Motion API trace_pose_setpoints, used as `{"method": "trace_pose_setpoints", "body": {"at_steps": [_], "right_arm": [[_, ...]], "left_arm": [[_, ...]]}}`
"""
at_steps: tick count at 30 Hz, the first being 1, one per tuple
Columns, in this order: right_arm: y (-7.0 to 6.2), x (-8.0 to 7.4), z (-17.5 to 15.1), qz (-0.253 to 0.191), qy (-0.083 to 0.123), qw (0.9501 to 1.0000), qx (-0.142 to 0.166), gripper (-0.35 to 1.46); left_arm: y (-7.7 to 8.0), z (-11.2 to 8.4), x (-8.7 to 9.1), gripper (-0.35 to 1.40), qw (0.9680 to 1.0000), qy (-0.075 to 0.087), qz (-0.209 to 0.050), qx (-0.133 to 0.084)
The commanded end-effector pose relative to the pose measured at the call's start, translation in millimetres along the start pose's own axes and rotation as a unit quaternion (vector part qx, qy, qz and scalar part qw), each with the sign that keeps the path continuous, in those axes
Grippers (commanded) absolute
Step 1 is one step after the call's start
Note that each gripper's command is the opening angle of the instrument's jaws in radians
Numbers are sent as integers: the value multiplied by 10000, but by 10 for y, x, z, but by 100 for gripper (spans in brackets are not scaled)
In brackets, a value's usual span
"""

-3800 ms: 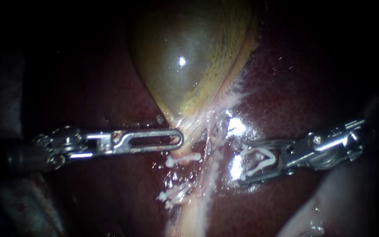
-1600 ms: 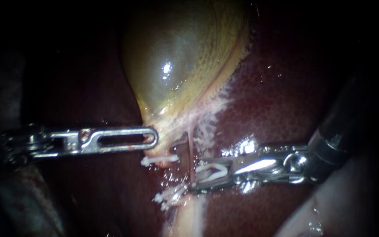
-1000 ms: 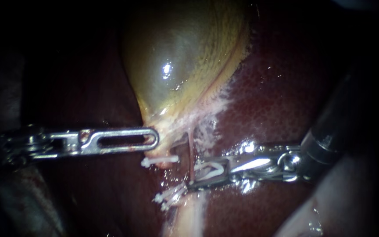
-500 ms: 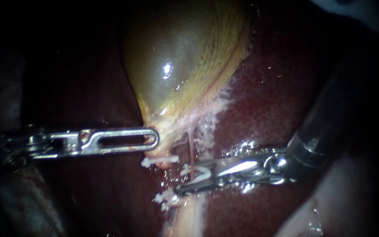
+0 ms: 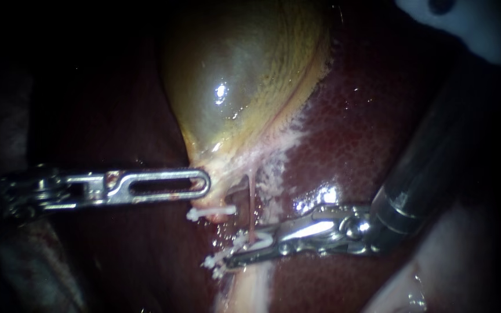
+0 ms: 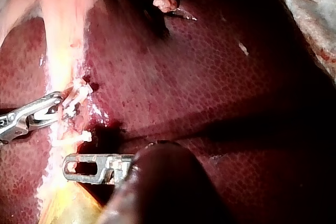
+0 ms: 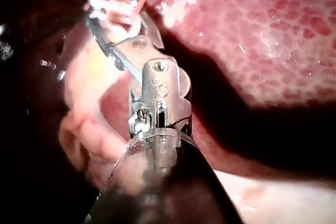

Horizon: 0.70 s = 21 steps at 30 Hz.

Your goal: Clipping first clip right tube

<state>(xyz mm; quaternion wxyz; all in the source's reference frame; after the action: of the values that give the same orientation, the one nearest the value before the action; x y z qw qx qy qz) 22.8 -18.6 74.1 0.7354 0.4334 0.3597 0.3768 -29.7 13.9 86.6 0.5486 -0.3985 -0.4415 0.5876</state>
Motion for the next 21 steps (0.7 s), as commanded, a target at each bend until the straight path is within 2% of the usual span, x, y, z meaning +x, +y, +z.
{"method": "trace_pose_setpoints", "body": {"at_steps": [1,9,11,15,18,21], "right_arm": [[1,-1,0,-17,-22,10000,-9,39],[6,1,1,-25,-25,10000,-5,28],[9,2,1,-26,-18,10000,-16,19],[16,4,0,-20,5,9999,-98,-13],[22,6,0,-16,36,9998,-193,-28],[26,4,-1,-24,33,9998,-214,-35]], "left_arm": [[0,1,0,-35,10000,4,4,2],[-1,3,-1,-35,10000,1,7,18],[-1,3,-1,-35,10000,2,8,19],[-1,4,-2,-35,10000,4,8,20],[-1,4,-2,-35,10000,4,9,20],[-1,4,-2,-35,10000,4,9,20]]}}
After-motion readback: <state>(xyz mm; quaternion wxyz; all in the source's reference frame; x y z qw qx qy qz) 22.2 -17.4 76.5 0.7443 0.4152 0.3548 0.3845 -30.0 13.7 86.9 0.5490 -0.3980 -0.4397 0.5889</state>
